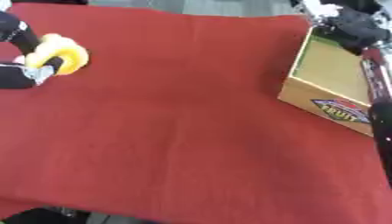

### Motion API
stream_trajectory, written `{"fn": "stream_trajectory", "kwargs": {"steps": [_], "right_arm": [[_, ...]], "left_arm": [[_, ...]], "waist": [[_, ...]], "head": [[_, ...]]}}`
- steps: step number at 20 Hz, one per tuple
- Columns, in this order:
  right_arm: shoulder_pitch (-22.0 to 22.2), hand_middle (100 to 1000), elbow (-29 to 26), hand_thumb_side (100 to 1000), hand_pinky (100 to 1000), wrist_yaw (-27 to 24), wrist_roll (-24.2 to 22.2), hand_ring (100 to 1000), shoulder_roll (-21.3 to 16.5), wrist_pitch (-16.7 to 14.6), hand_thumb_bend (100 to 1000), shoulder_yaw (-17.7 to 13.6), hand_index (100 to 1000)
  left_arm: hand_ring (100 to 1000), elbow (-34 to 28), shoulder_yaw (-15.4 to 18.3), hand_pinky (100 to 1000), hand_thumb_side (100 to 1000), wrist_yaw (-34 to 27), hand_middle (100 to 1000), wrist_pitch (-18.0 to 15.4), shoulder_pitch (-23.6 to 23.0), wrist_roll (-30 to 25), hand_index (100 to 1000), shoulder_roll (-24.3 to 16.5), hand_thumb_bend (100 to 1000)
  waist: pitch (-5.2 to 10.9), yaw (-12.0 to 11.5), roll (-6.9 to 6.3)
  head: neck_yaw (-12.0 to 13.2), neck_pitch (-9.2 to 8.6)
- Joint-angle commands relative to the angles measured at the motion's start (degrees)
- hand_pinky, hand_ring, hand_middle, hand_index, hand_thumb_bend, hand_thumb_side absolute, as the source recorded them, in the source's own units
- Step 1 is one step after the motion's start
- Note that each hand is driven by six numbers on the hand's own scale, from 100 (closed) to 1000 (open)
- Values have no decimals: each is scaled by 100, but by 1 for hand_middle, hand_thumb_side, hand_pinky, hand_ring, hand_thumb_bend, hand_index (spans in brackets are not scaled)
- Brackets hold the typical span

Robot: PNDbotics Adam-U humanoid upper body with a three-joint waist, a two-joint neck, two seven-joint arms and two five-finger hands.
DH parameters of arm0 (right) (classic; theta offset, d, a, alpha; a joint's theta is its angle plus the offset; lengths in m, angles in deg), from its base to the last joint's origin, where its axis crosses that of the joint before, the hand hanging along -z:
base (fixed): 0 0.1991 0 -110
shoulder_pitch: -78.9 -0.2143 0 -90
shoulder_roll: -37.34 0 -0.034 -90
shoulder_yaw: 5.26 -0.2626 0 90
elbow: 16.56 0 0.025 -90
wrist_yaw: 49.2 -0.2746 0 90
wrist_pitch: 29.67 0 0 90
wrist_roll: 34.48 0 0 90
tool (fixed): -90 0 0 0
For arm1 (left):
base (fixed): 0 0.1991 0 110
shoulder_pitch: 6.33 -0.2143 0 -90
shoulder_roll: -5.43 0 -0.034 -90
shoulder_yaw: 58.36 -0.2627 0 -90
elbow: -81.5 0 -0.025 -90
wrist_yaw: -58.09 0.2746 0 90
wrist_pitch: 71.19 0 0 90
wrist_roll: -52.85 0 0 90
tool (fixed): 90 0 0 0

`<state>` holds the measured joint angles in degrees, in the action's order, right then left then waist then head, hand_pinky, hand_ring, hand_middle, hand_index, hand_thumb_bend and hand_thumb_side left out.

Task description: Pick up the objects with one hand, pass them to the other hand, and then place them into the box on the other side of the table.

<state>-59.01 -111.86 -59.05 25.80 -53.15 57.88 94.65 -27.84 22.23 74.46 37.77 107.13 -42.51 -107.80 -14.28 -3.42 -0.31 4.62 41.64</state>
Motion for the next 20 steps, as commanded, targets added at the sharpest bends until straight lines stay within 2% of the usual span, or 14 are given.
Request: {"fn": "stream_trajectory", "kwargs": {"steps": [1, 5, 9, 20], "right_arm": [[-372, 796, 169, 187, 957, 488, -328, 1000, 227, -147, 100, 316, 873], [-745, 804, 540, 134, 953, 1158, -542, 1000, 564, -448, 100, 593, 876], [-972, 810, 862, 101, 950, 1583, -640, 1000, 871, -719, 100, 753, 879], [-1234, 838, 1545, 130, 966, 2669, -951, 1000, 1572, -1223, 100, 946, 907]], "left_arm": [[402, 50, -76, 596, 100, 120, 320, -138, 133, 107, 392, 106, 300], [402, 209, -186, 597, 100, 343, 320, -356, 206, 261, 392, 408, 286], [403, 338, -279, 605, 100, 560, 320, -618, 261, 382, 394, 680, 272], [400, 441, -439, 602, 100, 892, 317, -1032, 339, 497, 392, 1116, 248]], "waist": [[252, 21, 76], [291, 53, 119], [303, 61, 141], [303, 35, 161]], "head": [[-8, -1], [2, 2], [0, 27], [24, 83]]}}
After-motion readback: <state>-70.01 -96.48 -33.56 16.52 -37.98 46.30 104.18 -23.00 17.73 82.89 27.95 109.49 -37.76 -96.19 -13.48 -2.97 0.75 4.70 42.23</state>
